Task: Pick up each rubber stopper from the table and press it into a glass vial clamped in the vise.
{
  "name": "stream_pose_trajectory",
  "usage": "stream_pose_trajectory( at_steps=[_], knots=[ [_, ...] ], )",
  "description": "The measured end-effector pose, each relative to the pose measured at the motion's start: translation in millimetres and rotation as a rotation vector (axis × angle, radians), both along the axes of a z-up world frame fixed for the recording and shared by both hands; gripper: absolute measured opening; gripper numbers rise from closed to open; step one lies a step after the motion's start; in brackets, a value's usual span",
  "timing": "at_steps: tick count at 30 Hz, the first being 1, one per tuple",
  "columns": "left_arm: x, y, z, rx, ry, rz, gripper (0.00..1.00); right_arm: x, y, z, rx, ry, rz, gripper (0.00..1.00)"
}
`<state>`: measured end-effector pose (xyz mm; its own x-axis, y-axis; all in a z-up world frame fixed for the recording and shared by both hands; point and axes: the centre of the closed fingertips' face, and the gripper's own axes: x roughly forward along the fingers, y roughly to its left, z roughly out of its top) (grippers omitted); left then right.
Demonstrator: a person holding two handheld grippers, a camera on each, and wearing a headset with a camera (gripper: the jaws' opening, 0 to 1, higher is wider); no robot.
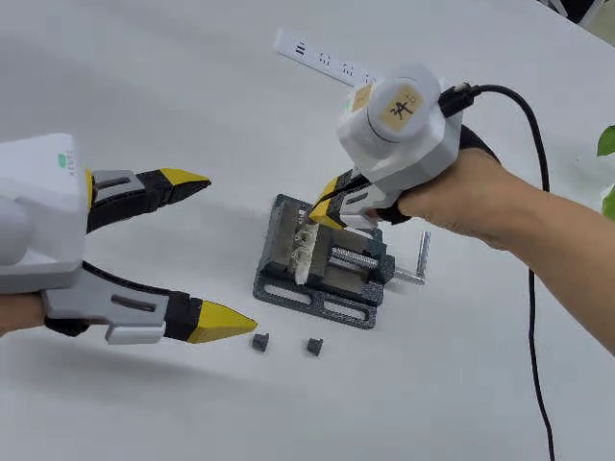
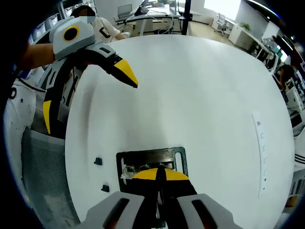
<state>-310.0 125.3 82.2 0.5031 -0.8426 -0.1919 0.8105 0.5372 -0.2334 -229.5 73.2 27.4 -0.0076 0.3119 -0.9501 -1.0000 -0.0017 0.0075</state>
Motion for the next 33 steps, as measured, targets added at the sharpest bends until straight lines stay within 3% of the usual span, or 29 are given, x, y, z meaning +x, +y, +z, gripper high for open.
stream_pose_trajectory(
  at_steps=[21,27,30,33],
  knots=[
    [0.2,-0.2,-1.5,0.000,0.003,-0.005,0.89,-3.6,-0.3,-0.5,0.003,0.009,-0.012,0.00],
    [1.1,-0.4,0.4,-0.003,0.001,-0.006,0.89,-3.7,-0.3,-1.4,-0.016,0.014,0.004,0.00],
    [1.2,-0.6,0.3,-0.001,0.000,-0.008,0.89,-5.1,1.1,-1.6,-0.044,-0.016,0.055,0.00],
    [1.2,-0.5,0.9,-0.002,-0.001,-0.008,0.89,-4.7,0.6,-2.4,-0.046,-0.015,0.043,0.00]
  ],
)
